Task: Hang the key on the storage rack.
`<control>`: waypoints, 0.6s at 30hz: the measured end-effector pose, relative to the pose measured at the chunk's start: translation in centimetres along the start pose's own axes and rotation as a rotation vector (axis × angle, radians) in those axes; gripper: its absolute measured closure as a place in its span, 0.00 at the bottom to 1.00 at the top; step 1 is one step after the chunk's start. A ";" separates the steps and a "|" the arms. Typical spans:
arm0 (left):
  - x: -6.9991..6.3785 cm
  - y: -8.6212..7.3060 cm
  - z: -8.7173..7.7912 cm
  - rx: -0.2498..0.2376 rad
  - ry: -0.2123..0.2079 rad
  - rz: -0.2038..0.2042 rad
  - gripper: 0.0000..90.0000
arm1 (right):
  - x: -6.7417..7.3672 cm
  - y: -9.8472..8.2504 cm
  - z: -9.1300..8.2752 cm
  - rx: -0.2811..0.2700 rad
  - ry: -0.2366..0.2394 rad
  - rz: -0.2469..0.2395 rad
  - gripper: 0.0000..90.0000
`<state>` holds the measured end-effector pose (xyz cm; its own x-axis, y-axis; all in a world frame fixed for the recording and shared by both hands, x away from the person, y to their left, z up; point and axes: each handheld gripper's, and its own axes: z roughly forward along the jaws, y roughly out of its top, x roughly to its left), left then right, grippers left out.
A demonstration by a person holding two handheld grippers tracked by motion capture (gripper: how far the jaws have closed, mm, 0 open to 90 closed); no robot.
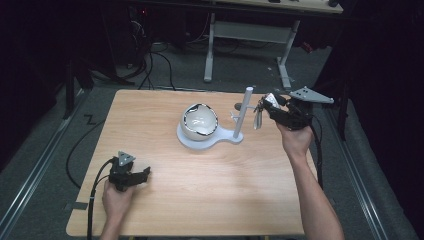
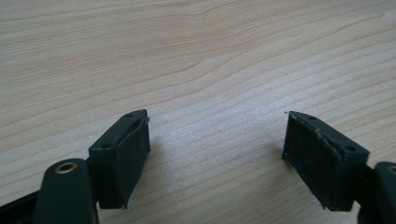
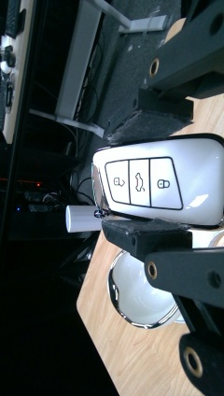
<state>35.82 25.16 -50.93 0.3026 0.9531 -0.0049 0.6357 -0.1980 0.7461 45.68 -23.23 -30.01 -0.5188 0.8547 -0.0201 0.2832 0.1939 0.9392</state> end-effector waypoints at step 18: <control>0.0 0.0 0.0 0.000 0.000 0.000 0.26 | 0.6 0.8 1.0 0.005 -0.020 -0.029 0.58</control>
<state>35.81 25.16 -50.93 0.3029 0.9530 -0.0050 0.6358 -0.1981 0.7460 46.39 -22.06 -29.65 -0.5108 0.8580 -0.0543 0.2725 0.2216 0.9363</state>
